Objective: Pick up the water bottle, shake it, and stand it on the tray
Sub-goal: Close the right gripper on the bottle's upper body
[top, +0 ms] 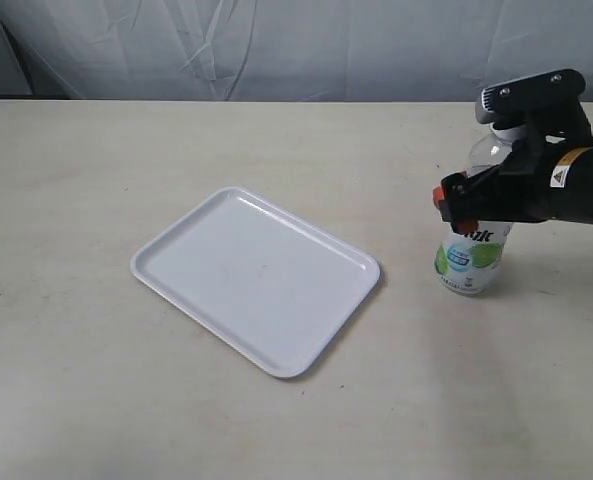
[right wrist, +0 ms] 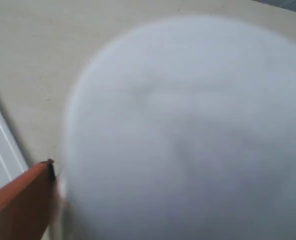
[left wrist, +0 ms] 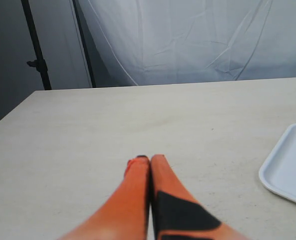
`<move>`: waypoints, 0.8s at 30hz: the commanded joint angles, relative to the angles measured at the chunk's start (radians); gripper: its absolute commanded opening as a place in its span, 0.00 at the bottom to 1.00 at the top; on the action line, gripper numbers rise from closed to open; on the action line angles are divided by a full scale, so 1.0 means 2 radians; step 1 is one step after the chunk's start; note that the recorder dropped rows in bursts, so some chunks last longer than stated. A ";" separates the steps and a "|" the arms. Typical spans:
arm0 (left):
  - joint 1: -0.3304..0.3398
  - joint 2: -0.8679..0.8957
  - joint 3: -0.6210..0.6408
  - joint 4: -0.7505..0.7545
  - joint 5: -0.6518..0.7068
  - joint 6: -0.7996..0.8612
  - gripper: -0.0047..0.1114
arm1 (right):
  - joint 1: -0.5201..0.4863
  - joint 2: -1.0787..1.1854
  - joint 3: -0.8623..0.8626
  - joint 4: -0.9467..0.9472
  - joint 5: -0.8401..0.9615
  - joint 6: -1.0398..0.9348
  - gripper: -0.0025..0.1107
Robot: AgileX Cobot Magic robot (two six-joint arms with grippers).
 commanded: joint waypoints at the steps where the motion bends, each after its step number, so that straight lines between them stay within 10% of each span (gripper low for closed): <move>1: -0.003 -0.002 0.001 0.000 -0.002 -0.003 0.04 | -0.005 0.007 0.002 0.001 -0.013 0.000 0.85; 18: -0.003 -0.002 0.001 0.000 -0.002 -0.003 0.04 | -0.005 0.032 0.002 -0.002 -0.005 0.000 0.81; 24: -0.003 -0.002 0.001 0.000 -0.002 -0.003 0.04 | -0.005 0.038 0.002 0.023 -0.006 0.006 0.03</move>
